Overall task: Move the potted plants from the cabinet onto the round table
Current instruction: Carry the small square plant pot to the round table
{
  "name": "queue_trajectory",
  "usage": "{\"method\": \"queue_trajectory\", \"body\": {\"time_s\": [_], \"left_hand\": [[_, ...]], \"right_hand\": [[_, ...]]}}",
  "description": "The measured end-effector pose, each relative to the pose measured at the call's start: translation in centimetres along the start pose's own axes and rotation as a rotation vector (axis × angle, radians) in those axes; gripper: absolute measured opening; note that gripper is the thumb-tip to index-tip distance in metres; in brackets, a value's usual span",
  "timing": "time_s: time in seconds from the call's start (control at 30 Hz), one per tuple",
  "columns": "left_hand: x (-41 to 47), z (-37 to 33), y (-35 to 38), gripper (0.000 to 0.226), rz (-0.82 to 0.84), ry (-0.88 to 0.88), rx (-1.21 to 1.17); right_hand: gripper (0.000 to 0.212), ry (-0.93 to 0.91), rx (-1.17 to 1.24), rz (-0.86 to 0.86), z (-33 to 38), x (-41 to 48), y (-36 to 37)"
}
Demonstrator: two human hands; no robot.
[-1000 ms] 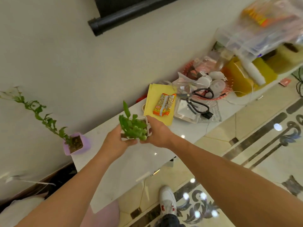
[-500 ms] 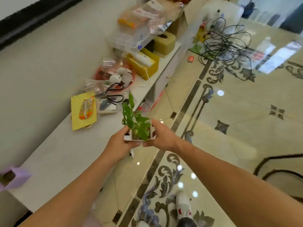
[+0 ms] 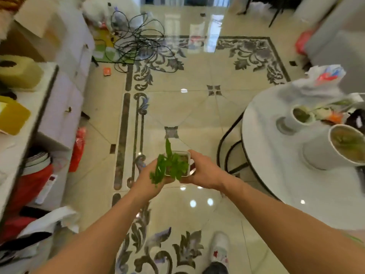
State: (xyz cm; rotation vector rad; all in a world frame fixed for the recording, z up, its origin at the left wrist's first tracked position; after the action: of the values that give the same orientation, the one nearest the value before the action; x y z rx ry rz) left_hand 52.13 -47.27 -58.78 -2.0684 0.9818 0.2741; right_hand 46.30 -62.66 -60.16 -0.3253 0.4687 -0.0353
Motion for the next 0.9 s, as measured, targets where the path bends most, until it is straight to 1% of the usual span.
{"method": "queue_trajectory", "body": {"time_s": [0.07, 0.17, 0.2, 0.23, 0.27, 0.3, 0.33, 0.37, 0.43, 0.47, 0.6, 0.67, 0.73, 0.83, 0.9], "left_hand": [[1.9, -4.1, 3.2, 0.032, 0.029, 0.016, 0.069], [3.3, -11.5, 7.8, 0.062, 0.188, 0.081, 0.122], [3.6, -14.3, 9.0, 0.067, 0.243, 0.100, 0.138], [4.0, -16.3, 10.1, 0.066, 0.266, 0.129, 0.153], [5.4, -17.1, 11.7, 0.060, 0.281, 0.124, 0.182], [7.1, -17.3, 13.4, 0.051, 0.267, 0.107, 0.237], [8.6, -17.2, 14.6, 0.043, 0.240, 0.097, 0.237], [9.5, -18.6, 15.8, 0.040, 0.217, 0.093, 0.210], [12.1, -19.8, 17.6, 0.053, 0.220, 0.114, 0.158], [13.4, -20.2, 18.9, 0.053, 0.237, 0.116, 0.144], [17.3, -22.9, 23.1, 0.043, 0.261, 0.117, 0.147], [18.3, -24.1, 24.4, 0.043, 0.253, 0.093, 0.164], [19.5, -25.1, 25.3, 0.041, 0.231, 0.125, 0.216], [20.9, -26.2, 26.1, 0.043, 0.234, 0.100, 0.218], [21.5, -26.6, 26.3, 0.031, 0.230, 0.100, 0.206]], "right_hand": [[0.068, 0.020, 0.024, -0.058, -3.2, -1.5, -4.3], [0.069, 0.057, 0.086, -0.142, -7.8, -3.7, -10.0], [0.069, 0.065, 0.114, -0.175, -9.3, -4.4, -11.8], [0.068, 0.074, 0.138, -0.203, -10.5, -5.0, -13.5], [0.066, 0.082, 0.159, -0.231, -11.8, -5.5, -15.2], [0.065, 0.092, 0.171, -0.254, -13.1, -5.9, -16.8], [0.064, 0.096, 0.181, -0.268, -14.0, -6.1, -17.9], [0.064, 0.109, 0.188, -0.285, -15.3, -6.4, -19.5], [0.066, 0.125, 0.194, -0.321, -17.2, -6.6, -21.9], [0.067, 0.130, 0.203, -0.340, -18.3, -6.6, -23.1], [0.067, 0.180, 0.263, -0.407, -21.7, -6.3, -26.5], [0.065, 0.192, 0.299, -0.452, -23.2, -5.9, -27.8], [0.062, 0.195, 0.326, -0.497, -24.3, -5.5, -28.8], [0.063, 0.221, 0.360, -0.541, -25.6, -4.2, -29.6], [0.067, 0.221, 0.338, -0.576, -25.9, -3.1, -29.9]]}}
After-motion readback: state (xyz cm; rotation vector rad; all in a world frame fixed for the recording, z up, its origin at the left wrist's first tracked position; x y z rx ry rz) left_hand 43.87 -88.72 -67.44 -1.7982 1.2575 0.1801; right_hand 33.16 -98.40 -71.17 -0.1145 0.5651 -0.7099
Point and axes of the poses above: each hand's wrist, its own x-axis towards the middle knuckle, its own y-axis out of the palm, z = x × y, the point moved 6 cm from there along x, towards the middle knuckle, and after that the axes turned 15 degrees about x, right-handed, at the moved point
